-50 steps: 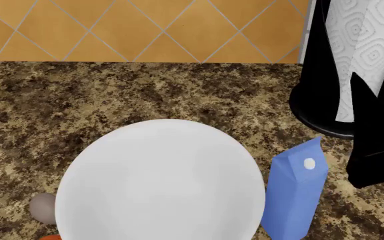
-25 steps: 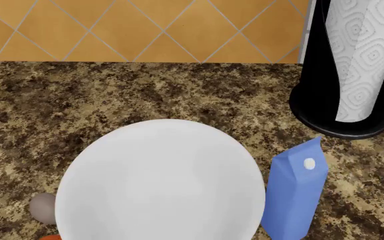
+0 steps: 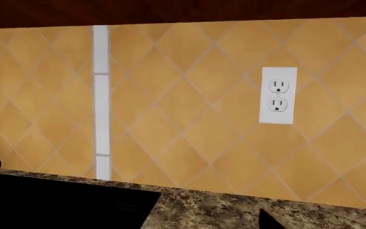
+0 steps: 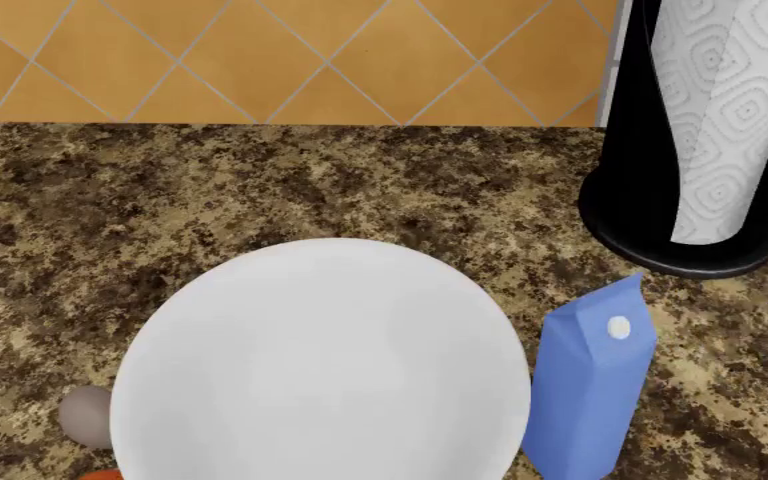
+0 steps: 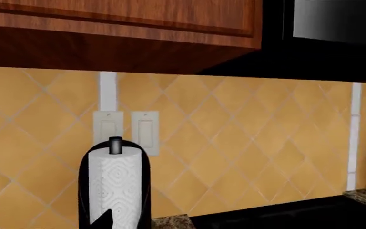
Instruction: Place the eggs and milk next to the bowl.
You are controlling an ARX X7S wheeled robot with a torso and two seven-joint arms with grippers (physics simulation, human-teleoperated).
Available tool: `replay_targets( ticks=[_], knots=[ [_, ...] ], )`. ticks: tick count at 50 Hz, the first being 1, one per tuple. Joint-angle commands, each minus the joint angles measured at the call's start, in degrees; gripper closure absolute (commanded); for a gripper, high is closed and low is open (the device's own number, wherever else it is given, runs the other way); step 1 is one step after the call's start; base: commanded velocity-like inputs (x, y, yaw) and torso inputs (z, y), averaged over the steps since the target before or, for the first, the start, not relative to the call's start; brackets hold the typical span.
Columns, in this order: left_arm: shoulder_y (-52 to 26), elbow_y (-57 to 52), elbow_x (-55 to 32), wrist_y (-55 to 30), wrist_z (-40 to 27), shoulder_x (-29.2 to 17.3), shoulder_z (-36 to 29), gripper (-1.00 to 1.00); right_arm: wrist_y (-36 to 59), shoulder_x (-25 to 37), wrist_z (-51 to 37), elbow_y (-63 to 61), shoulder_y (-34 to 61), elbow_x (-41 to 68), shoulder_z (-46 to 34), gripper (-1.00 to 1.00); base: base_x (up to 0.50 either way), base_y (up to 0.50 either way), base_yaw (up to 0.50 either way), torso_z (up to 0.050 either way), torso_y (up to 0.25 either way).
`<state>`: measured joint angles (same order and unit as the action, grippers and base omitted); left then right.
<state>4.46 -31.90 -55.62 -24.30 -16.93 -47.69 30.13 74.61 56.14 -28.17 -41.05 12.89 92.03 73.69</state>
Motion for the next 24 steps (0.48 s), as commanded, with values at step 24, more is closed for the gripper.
replay_targets(
  ticks=[24],
  knots=[
    [6.25, -6.85, -5.40, -2.45, -7.37, 2.35, 16.61, -1.00, 12.43, -5.26, 3.37, 0.29, -21.25, 14.67, 47.63, -1.00, 0.00, 0.00, 0.00, 0.000, 0.000]
  ],
)
